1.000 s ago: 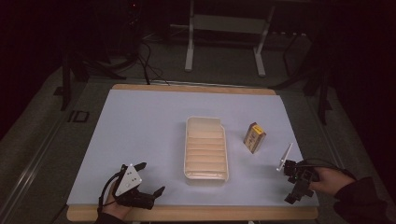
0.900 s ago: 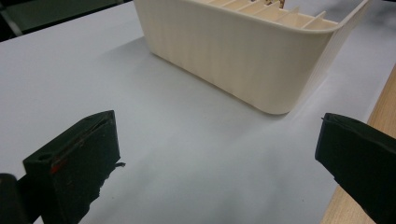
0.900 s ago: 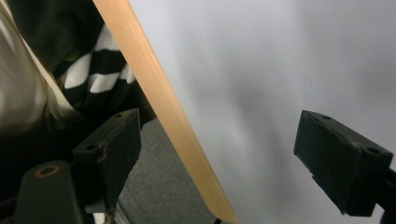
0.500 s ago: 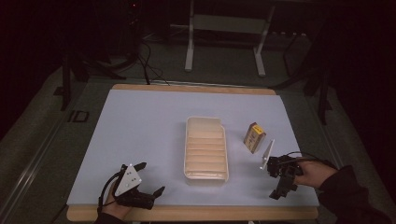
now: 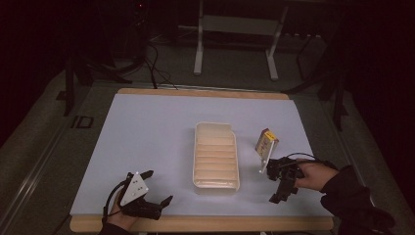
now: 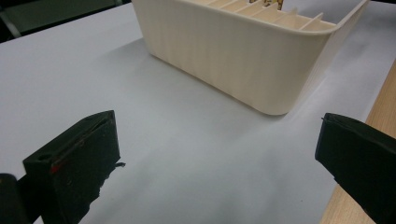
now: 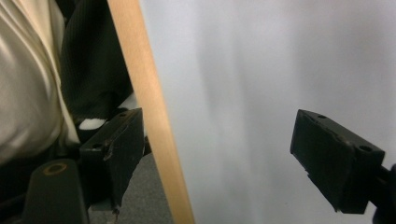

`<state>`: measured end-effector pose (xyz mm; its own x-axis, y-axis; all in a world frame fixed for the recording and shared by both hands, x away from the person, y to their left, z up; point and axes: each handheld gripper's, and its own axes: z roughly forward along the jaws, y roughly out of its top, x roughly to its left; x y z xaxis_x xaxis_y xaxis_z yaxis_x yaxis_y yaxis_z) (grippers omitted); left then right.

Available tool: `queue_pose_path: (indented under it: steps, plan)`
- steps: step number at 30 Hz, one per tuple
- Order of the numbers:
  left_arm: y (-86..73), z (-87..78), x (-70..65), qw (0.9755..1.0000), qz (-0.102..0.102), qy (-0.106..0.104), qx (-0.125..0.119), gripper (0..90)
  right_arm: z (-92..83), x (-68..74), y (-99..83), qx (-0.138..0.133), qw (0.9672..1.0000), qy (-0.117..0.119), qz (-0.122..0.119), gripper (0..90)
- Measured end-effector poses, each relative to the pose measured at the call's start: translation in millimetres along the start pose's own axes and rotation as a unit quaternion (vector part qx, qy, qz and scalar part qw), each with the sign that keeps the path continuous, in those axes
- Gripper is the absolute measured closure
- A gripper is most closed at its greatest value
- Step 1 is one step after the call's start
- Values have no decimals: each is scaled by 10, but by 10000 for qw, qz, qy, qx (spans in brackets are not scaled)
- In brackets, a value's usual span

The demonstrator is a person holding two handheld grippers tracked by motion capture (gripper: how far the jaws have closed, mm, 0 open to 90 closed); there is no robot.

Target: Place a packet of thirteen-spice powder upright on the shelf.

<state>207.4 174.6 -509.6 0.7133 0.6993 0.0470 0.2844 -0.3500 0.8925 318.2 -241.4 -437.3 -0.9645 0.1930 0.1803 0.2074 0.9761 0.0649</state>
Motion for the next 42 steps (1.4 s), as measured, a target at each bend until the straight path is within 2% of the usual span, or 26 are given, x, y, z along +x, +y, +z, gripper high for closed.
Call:
queue_pose_path:
  steps: [11, 17, 19, 21, 26, 32, 35, 42]
  plan:
    - [-3, 3, 0, 10000, -14, -19, 13, 0, -164, -12, 190, -106, 9991, -379, -182, 175]
    - [-4, 6, 0, 10000, -14, -29, 20, 0, -305, -41, 252, -176, 9984, -477, -235, 154]
    - [-5, 6, 0, 10000, -17, -32, 22, 0, -358, -55, 264, -251, 9978, -555, -250, 138]
    - [-4, 6, 1, 10000, -20, -34, 24, 0, -406, -56, 276, -268, 9962, -771, -298, 134]
    - [-3, 4, -5, 10000, -11, -42, 26, 0, -518, -88, 295, -264, 9949, -886, -408, 138]
    - [-3, 9, -5, 10000, -8, -59, 37, 0, -647, -190, 295, -379, 9940, -1001, -207, 142]
    - [-4, 12, -6, 10000, -9, -63, 42, 0, -703, -240, 293, -405, 9939, -1004, -196, 151]
    - [-7, 14, -4, 10000, -26, -69, 46, 0, -841, -375, 289, -526, 9914, -1194, 24, 167]
